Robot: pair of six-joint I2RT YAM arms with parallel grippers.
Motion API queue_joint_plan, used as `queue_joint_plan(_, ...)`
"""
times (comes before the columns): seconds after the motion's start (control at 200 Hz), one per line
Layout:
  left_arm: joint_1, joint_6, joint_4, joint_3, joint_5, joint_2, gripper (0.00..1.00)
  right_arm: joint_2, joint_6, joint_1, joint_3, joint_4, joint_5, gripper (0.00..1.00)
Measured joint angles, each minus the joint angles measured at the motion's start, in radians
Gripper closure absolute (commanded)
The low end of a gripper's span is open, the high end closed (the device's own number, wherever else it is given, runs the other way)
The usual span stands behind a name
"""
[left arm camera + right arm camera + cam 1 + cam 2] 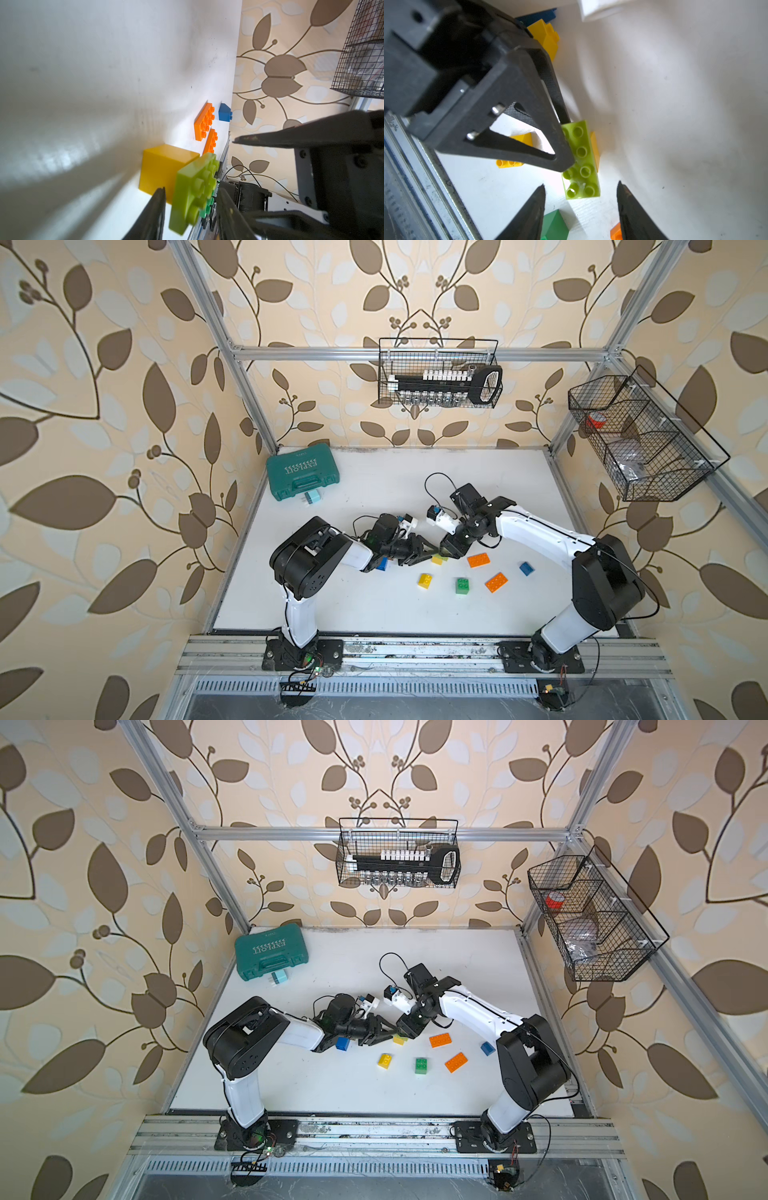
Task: Assemble a fork with lego
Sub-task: Assemble the lego brick with the lego brick.
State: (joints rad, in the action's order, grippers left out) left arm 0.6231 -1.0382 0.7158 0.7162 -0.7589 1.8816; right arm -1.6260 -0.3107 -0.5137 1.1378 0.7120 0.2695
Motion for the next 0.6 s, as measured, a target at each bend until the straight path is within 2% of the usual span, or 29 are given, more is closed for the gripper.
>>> queue_joint_plan(0.6, 0.013, 0.031, -0.070, 0.022, 0.001, 0.001, 0.61, -0.076, 0.033, 0.000, -0.002, -0.040, -0.059, 0.54)
